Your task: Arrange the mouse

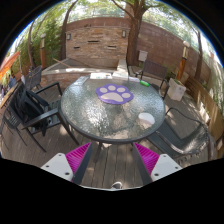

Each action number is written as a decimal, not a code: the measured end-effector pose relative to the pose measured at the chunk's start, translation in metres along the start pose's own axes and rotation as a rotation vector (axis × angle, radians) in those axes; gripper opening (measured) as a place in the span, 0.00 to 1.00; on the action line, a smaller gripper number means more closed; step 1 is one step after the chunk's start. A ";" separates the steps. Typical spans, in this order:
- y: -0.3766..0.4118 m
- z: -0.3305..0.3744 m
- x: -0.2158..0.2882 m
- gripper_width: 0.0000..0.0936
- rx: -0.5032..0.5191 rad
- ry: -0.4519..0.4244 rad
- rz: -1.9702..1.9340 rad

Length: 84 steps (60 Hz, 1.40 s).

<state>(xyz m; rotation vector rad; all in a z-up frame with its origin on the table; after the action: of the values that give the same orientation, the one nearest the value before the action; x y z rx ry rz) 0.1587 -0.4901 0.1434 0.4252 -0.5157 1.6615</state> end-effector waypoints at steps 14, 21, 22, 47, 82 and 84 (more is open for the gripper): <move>-0.134 -0.100 0.027 0.89 -0.136 -0.037 -0.097; -0.181 -0.159 0.050 0.89 -0.155 -0.084 -0.107; -0.186 -0.168 0.051 0.89 -0.156 -0.081 -0.103; -0.224 -0.261 0.103 0.87 -0.027 -0.098 -0.066; -0.253 -0.261 0.147 0.37 -0.041 -0.108 -0.192; -0.264 -0.254 0.160 0.37 -0.056 -0.131 -0.212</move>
<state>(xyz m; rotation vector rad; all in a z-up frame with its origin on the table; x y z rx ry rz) 0.3990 -0.1862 0.0452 0.5316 -0.5914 1.4189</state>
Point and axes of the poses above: the point between the fingertips, and its own axes, seen from behind it with the camera up: y to the left, x up, z backward, against the way the camera looks, the point moved 2 cm from there along z, backward, against the way the camera looks, and after that the axes turned 11 degrees about y, right-handed, at the moved point
